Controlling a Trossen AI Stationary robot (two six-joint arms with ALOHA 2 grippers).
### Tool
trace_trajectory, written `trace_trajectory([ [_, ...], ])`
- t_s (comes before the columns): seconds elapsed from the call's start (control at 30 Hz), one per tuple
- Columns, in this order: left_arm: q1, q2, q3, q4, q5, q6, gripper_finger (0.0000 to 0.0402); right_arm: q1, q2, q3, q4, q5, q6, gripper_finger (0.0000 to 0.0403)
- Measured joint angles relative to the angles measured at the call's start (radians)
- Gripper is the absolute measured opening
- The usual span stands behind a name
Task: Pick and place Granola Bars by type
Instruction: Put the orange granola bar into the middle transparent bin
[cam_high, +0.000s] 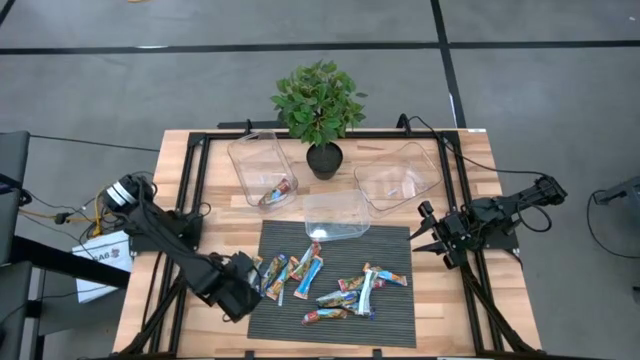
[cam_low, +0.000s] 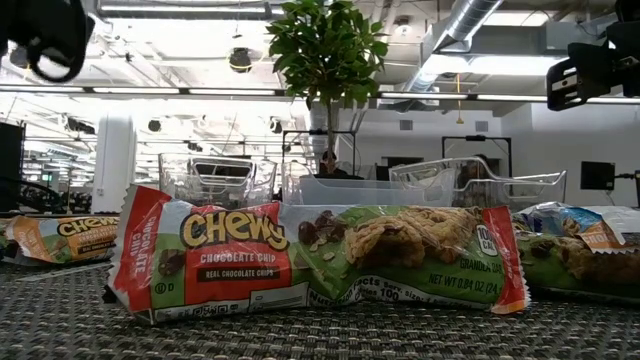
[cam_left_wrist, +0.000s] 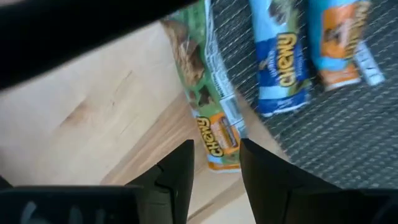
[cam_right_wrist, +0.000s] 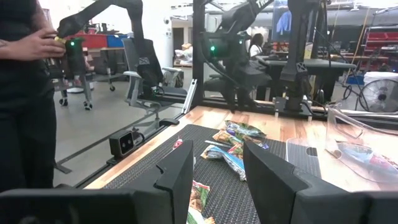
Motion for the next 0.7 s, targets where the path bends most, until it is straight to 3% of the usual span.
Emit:
trace_trajectory([
  [0.3,0.077,0.013,-0.02,0.009,0.002,0.03,0.0172,0.0,0.0,0.0,0.0,0.0,0.0,0.0134],
  [0.5,0.131,0.013,-0.103,0.144,0.043,0.075,0.0213,0.0,0.0,0.0,0.0,0.0,0.0,0.0133],
  [0.7,0.171,0.013,-0.151,0.217,0.044,0.13,0.0222,0.0,0.0,0.0,0.0,0.0,0.0,0.0133],
])
